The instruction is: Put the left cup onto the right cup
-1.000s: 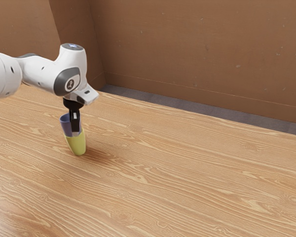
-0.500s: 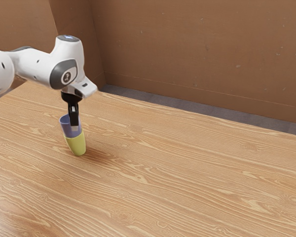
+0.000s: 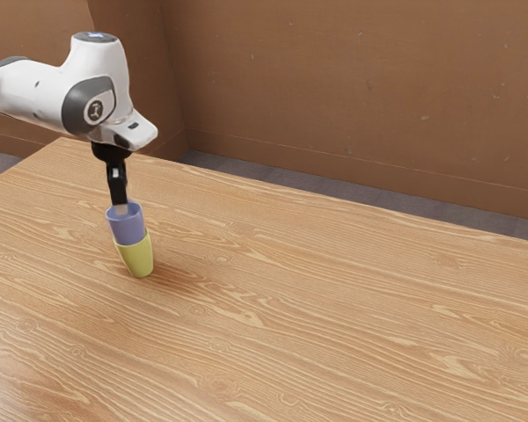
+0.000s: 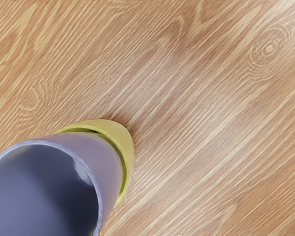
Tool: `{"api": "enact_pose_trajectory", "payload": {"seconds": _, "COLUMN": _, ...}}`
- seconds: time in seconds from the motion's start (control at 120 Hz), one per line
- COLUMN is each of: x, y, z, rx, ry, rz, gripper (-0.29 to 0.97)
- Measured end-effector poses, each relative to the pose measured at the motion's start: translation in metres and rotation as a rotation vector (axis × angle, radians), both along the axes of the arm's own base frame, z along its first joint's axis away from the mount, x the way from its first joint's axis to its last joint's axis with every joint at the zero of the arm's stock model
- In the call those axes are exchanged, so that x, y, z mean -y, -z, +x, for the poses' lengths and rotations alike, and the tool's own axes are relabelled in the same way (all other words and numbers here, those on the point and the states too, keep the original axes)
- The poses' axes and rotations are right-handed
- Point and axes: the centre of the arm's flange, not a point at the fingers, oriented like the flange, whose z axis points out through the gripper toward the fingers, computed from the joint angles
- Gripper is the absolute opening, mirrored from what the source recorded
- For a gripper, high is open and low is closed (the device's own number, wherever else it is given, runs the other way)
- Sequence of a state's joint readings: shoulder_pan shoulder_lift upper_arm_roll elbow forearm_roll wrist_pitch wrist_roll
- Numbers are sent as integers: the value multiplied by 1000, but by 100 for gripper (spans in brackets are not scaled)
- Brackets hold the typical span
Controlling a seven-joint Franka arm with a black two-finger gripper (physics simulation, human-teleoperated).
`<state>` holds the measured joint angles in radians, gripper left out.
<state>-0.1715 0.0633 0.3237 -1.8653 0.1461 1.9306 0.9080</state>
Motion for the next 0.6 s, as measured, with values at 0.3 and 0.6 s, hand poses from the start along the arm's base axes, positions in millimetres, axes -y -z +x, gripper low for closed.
{"api": "enact_pose_trajectory", "payload": {"seconds": 0.3, "x": 5, "y": -45, "z": -21, "rx": 26, "ry": -4, "rz": -37, "gripper": 68}}
{"api": "enact_pose_trajectory", "payload": {"seconds": 0.6, "x": 22, "y": -88, "z": -22, "rx": 35, "ry": 18, "rz": -37, "gripper": 68}}
